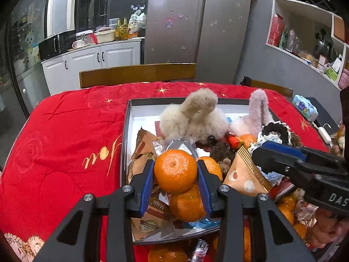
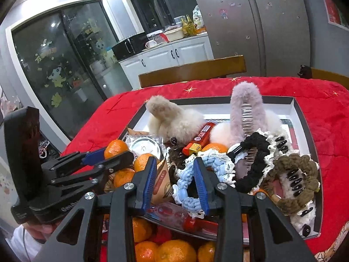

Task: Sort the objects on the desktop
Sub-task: 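Open the right gripper over the box to drop the packet while the left releases its orange, then withdraw both open grippers from the box back toward the loose items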

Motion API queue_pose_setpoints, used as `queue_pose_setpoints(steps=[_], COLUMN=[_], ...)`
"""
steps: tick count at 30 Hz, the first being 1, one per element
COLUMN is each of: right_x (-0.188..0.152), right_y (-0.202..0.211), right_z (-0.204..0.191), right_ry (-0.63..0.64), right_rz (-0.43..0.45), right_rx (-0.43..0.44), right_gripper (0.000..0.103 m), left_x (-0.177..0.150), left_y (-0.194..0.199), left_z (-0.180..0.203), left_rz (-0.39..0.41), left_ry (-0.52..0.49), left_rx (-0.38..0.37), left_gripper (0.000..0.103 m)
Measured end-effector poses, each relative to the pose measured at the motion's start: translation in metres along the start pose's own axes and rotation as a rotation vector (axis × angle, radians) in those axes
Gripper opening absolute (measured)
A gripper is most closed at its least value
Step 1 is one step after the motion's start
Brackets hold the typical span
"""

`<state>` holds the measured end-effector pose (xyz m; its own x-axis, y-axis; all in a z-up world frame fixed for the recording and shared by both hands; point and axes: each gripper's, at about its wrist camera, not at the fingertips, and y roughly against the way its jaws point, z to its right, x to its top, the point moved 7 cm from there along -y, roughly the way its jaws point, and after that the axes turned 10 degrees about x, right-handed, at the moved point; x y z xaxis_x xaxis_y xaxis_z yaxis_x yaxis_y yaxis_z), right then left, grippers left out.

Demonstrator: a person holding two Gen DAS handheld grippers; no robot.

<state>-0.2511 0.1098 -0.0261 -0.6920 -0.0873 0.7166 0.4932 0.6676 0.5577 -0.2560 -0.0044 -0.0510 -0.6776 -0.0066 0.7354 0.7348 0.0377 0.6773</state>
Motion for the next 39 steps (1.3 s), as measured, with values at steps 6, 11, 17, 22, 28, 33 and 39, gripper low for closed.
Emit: queue_pose_setpoints(steps=[6,11,17,22,28,33,39], right_x=[-0.003,-0.007,-0.005,-0.003,0.005,0.010,0.021], right_y=[0.001,0.001,0.004,0.005,0.017,0.023,0.036], right_z=[0.000,-0.003,-0.005,0.002,0.005,0.000,0.000], right_ry=[0.002,0.014,0.031,0.030,0.009,0.033,0.007], right_rz=[-0.009,-0.016,0.002,0.000,0.037,0.052,0.115], right_rx=[-0.003,-0.001,0.006,-0.016,-0.024,-0.030,-0.003], right_gripper=[0.035,0.035,0.037,0.040,0.050,0.076,0.103], left_x=[-0.002,-0.006,-0.006,-0.006,0.000,0.006,0.014], left_y=[-0.002,-0.006,-0.005,-0.004,0.008,0.018,0.023], left_z=[0.000,0.002,0.003,0.005,0.000,-0.003,-0.010], left_rz=[0.026,0.049,0.058,0.061,0.103,0.133,0.149], left_ry=[-0.014,-0.058,-0.059,-0.087,-0.072,-0.078,-0.065], left_rx=[0.037,0.087,0.095,0.130,0.149,0.157,0.161], left_gripper=[0.039,0.039,0.039,0.047,0.103,0.103,0.103])
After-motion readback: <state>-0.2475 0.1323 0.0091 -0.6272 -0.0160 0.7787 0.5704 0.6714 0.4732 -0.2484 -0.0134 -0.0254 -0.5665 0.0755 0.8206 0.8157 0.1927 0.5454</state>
